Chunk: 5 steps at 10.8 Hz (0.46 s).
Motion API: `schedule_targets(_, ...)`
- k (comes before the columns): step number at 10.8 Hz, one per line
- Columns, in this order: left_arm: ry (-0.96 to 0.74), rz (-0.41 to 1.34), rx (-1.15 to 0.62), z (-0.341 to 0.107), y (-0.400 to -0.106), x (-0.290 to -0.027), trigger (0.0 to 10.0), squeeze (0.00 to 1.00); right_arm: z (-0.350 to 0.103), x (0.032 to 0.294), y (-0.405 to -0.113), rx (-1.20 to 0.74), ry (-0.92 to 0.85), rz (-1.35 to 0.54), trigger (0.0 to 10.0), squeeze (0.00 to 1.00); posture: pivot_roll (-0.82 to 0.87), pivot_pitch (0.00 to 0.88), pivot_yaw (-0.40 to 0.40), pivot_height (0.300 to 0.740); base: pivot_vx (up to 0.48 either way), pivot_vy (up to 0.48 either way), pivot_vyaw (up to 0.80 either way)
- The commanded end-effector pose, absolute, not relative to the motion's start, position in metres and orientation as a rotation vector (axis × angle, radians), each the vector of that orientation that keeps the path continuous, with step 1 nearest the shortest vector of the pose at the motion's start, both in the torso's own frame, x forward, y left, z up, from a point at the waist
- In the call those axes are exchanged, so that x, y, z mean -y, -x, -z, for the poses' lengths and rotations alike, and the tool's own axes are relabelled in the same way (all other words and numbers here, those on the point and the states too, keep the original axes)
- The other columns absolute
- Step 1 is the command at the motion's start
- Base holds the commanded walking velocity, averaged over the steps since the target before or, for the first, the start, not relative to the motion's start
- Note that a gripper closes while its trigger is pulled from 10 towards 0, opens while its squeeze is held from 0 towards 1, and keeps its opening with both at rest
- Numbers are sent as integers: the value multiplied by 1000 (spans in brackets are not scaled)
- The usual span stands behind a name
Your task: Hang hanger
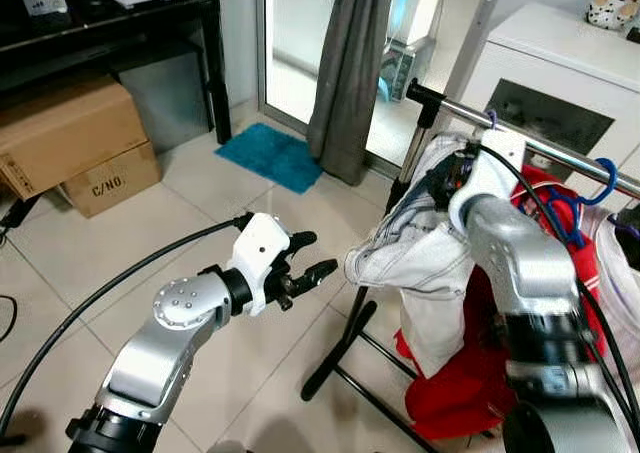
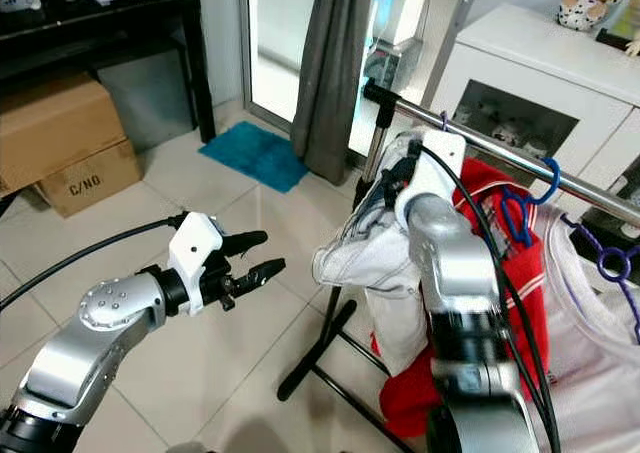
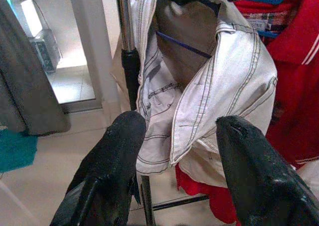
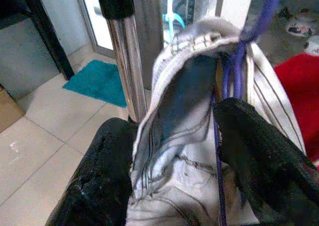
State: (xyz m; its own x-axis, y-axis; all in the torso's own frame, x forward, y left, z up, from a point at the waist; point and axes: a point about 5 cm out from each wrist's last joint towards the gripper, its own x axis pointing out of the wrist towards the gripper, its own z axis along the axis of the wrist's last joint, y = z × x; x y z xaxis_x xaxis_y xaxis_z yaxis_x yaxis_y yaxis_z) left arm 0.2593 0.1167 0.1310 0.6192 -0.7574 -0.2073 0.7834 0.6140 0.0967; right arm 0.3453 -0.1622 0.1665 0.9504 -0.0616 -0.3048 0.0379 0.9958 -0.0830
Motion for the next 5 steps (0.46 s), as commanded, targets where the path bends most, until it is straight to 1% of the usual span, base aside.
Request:
schedule_targets(1, -193, 906, -137, -135, -258, -115, 10000, 0, -172, 167, -349, -290, 83, 71, 10000, 0, 61, 0, -103, 740, 0, 0, 0)
schedule_targets(5, -197, 911, -141, -136, -258, -115, 10000, 0, -170, 175, -356, -295, 90, 100, 10000, 0, 62, 0, -95, 740, 0, 0, 0)
